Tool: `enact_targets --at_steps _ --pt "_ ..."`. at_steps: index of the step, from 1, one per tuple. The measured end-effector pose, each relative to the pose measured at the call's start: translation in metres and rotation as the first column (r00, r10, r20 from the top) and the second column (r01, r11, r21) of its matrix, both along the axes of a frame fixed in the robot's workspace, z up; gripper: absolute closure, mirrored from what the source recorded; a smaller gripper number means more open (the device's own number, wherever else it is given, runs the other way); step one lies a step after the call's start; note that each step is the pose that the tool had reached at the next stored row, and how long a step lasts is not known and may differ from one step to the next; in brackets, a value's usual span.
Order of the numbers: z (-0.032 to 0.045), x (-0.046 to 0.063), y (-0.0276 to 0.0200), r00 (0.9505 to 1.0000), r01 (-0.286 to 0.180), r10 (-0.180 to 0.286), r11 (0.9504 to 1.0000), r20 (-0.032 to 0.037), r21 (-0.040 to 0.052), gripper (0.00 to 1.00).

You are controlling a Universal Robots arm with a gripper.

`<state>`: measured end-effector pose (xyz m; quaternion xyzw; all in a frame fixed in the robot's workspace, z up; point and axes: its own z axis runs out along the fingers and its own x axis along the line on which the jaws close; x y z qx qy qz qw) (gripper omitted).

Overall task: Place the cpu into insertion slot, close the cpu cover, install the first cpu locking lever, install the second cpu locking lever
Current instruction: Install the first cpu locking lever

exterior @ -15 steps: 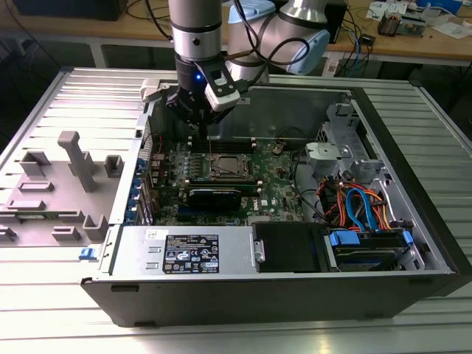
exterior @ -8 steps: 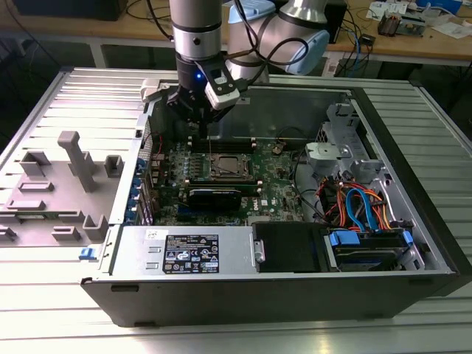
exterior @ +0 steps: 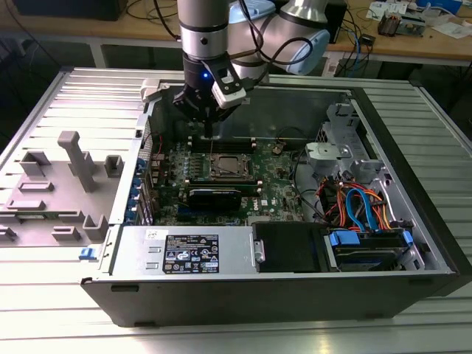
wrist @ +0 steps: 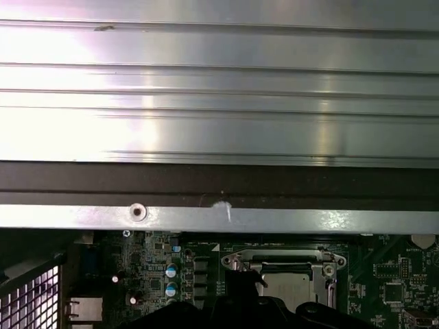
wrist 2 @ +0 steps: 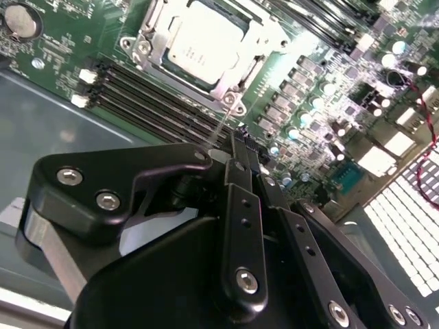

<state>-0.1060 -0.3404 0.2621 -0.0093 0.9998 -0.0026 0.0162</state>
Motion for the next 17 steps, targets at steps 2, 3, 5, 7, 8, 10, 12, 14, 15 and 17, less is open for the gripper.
enact_targets --at_steps 2,3,5,7,8,10,12,14,15,17 --pt "-0.0011 0.003 0.0001 1.0 0.0 0.0 1.0 0.0001 0.0002 0.89" --pt "-0.0014 0.0031 0.0001 1.0 0.0 0.0 1.0 0.0 0.0 0.89" --pt "-0.0019 0.0031 0.0 1.0 0.0 0.0 1.0 0.0001 -0.0001 0.89" --pt "-0.0027 0.0032 0.0 1.0 0.0 0.0 1.0 0.0021 0.0 0.89" --pt "-0.0032 0.0032 -0.0001 1.0 0.0 0.0 1.0 0.0036 -0.0001 0.89" --pt "-0.0039 0.0032 -0.0012 1.0 0.0 0.0 1.0 0.0043 0.0001 0.89" --pt "-0.0042 0.0032 -0.0014 1.0 0.0 0.0 1.0 0.0045 -0.0002 0.89" --pt "-0.0046 0.0032 -0.0015 1.0 0.0 0.0 1.0 0.0045 -0.0011 0.89" --pt "-0.0048 0.0032 -0.0014 1.0 0.0 0.0 1.0 0.0045 -0.0017 0.89" --pt "-0.0049 0.0032 -0.0014 1.0 0.0 0.0 1.0 0.0045 -0.0019 0.89"
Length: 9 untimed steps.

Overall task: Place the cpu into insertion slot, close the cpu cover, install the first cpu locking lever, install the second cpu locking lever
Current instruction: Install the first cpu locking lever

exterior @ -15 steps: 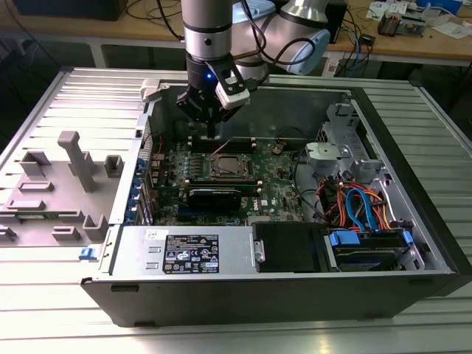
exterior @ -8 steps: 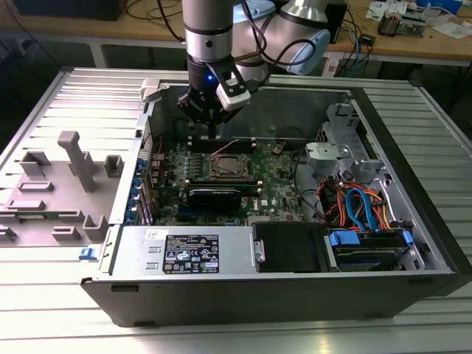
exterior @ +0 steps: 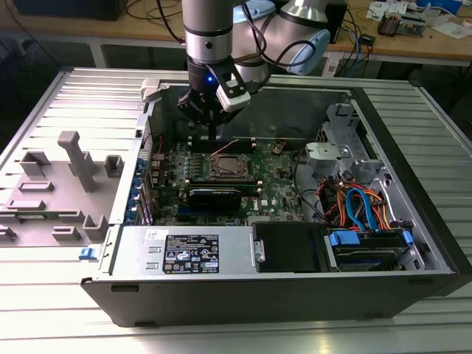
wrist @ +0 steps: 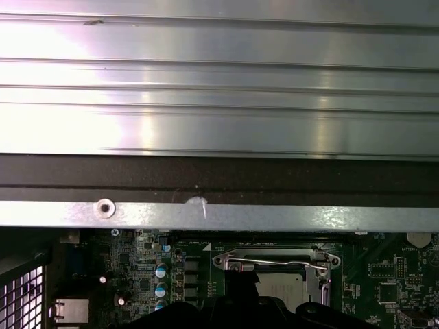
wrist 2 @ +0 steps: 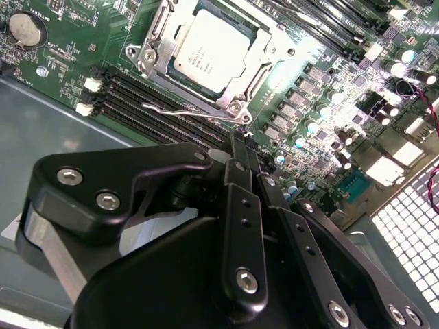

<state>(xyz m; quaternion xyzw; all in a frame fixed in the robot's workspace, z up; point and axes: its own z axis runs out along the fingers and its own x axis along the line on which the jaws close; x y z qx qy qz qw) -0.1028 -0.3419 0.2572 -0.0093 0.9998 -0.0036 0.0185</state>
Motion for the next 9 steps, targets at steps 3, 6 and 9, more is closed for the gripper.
enact_targets --at_steps 3,6,9 --pt "0.0 0.0 0.0 1.0 0.0 0.0 1.0 0.0 -0.0002 0.89" --pt "-0.0001 0.0 0.0 1.0 0.0 0.0 1.0 0.0 -0.0002 0.89" --pt "-0.0011 0.0014 0.0 1.0 0.0 0.0 1.0 0.0002 -0.0002 0.89"
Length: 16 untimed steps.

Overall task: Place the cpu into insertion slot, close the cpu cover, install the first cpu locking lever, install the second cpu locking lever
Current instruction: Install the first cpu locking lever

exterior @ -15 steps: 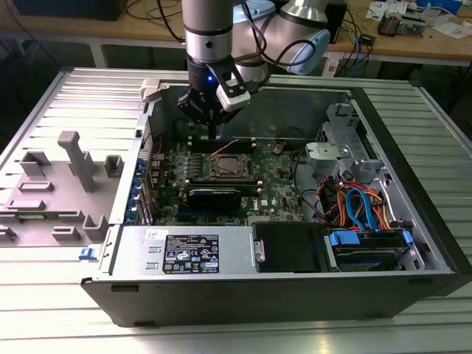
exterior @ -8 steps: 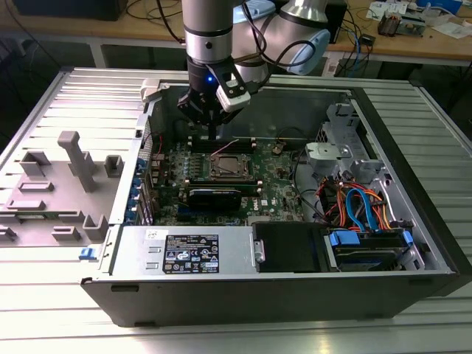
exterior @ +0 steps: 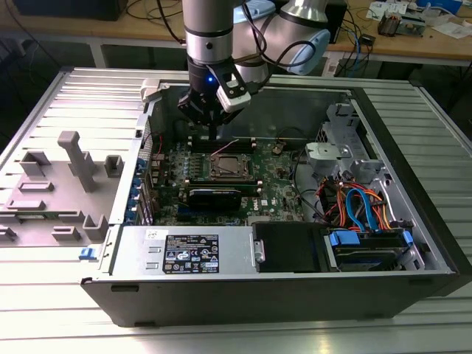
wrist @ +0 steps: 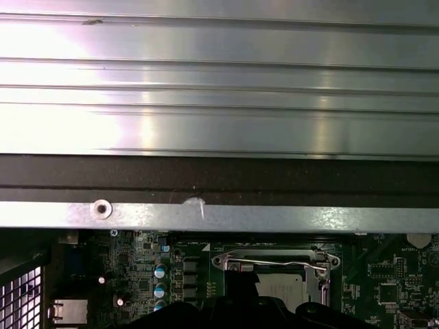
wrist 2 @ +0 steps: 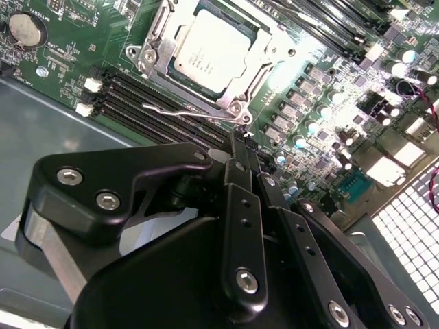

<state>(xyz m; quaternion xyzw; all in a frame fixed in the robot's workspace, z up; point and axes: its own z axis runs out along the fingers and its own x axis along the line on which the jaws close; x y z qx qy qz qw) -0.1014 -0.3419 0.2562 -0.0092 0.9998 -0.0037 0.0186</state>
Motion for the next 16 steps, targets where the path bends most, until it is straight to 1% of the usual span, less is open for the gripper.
enact_targets --at_steps 5,7,8,10,13,14,16 --pt "-0.0026 0.008 0.0004 1.0 0.0 0.0 1.0 0.0013 -0.0012 0.89" --pt "-0.0049 0.011 0.0011 1.0 0.0 0.0 1.0 0.0014 -0.0013 0.89" --pt "-0.0072 0.016 0.0014 1.0 0.0 0.0 1.0 0.0014 -0.0013 0.89" --pt "-0.0093 0.018 0.0014 1.0 0.0 0.0 1.0 0.0013 -0.0014 0.89" --pt "-0.0196 0.02 0.0015 1.0 0.0 0.0 1.0 0.0014 -0.0018 0.89" --pt "-0.0214 0.02 0.002 1.0 -0.001 0.001 1.0 0.0014 -0.0037 0.89" --pt "-0.0236 0.021 0.0028 0.9998 -0.021 0.021 0.9998 0.0014 -0.005 0.89"
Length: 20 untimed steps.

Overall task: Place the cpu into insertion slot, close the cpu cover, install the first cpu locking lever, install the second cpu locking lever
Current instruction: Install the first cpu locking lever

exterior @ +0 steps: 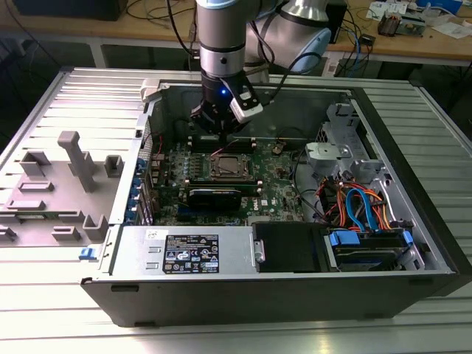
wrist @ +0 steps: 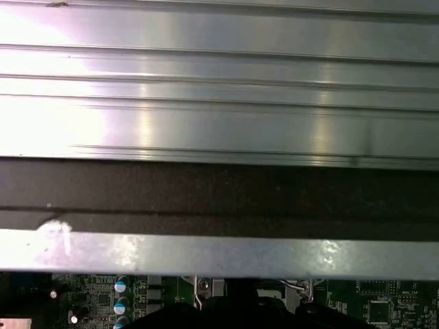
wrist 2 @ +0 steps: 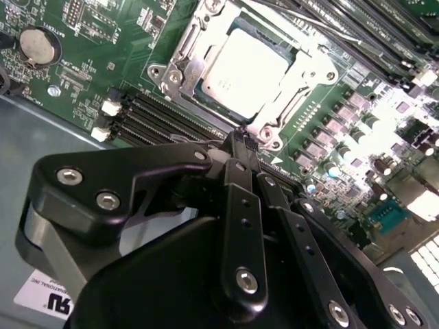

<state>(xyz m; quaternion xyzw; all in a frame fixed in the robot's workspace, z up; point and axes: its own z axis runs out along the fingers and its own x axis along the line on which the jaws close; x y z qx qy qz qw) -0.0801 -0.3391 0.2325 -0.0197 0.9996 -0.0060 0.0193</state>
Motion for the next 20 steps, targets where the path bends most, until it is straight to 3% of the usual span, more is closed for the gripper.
enact_targets --at_steps 11,13,20 --pt "-0.0006 0.0081 0.0 1.0 -0.004 0.004 1.0 0.0 0.0005 0.89" --pt "-0.0008 0.009 0.0 1.0 -0.004 0.004 0.9999 0.0 0.0103 0.89" --pt "-0.0018 0.0095 -0.0008 1.0 -0.004 0.004 0.9999 0.0 0.0112 0.89"
